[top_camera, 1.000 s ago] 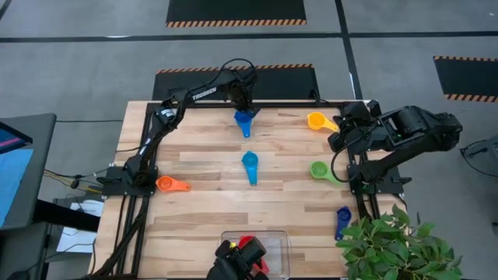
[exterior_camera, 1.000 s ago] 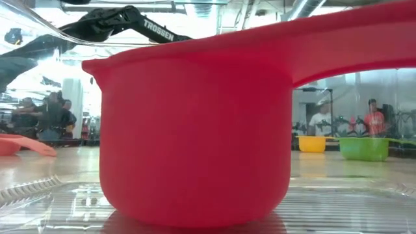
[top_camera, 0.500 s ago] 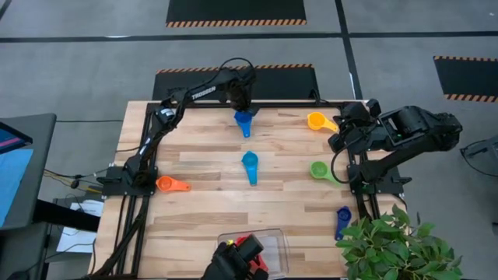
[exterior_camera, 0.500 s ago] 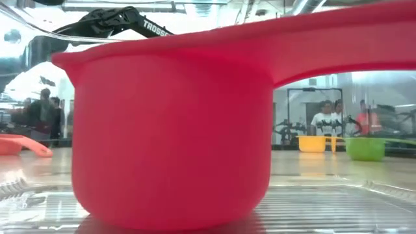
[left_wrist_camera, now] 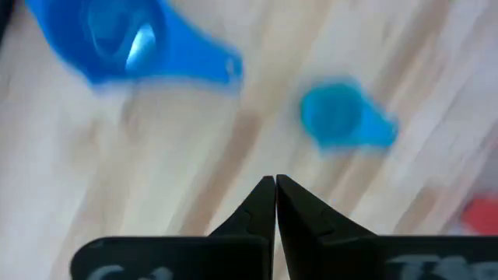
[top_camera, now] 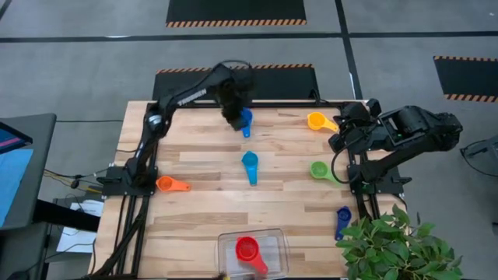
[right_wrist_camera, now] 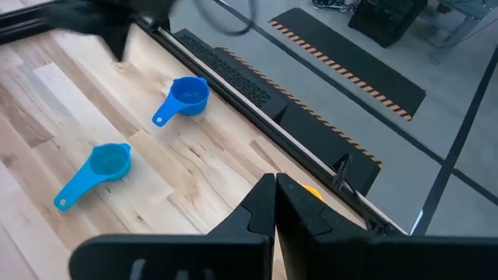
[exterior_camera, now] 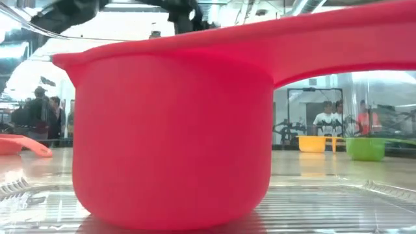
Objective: Nest measuring cups in basket
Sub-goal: Adjust the transparent bin
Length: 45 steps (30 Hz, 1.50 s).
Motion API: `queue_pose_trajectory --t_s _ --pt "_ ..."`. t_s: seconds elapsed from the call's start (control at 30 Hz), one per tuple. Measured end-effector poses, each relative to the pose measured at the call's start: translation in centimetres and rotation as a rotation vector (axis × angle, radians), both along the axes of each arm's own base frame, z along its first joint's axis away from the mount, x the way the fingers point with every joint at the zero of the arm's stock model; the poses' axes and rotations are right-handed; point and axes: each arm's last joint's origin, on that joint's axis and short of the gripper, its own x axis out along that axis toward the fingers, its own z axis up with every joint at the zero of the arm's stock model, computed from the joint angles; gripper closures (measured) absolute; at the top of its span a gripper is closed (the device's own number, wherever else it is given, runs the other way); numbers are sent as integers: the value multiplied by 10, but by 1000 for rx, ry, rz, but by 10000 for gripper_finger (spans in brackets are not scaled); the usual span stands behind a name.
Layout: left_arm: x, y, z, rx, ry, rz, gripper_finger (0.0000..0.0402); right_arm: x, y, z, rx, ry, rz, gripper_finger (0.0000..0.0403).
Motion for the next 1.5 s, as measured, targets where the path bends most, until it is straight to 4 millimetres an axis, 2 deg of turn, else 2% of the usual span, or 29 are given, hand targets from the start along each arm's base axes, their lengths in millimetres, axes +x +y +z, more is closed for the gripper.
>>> queue_pose_trajectory --t_s 0.07,0.2,0.4,0.53,0.63,0.7,0.8,0.93,1.13,1.3,1.5 --pt "6 -27 19 61 -62 -72 402 0 -1 0 -1 1 -5 370" --pt "-2 -94 66 83 -178 -212 402 0 -1 0 0 1 -6 370" --pt "-13 -211 96 265 -200 -264 401 6 11 -1 57 -5 88 370" --pt "-23 -289 95 361 -220 -290 401 20 34 -6 78 14 225 370" --pt "-34 -339 89 381 -265 -294 402 29 52 -11 95 50 312 370" --pt "-39 -367 76 359 -279 -272 401 33 62 -15 119 55 329 370" --pt "-33 -402 44 299 -340 -245 401 34 72 -18 151 32 324 370" --pt "-27 -428 12 232 -422 -229 401 32 74 -16 154 -53 264 370" --pt "-22 -438 -31 166 -465 -194 401 34 74 -11 195 -153 229 370" --pt "-13 -434 -60 91 -509 -178 401 38 77 -11 202 -175 241 370" --pt "-4 -420 -71 82 -512 -156 401 39 78 -11 206 -173 247 370"
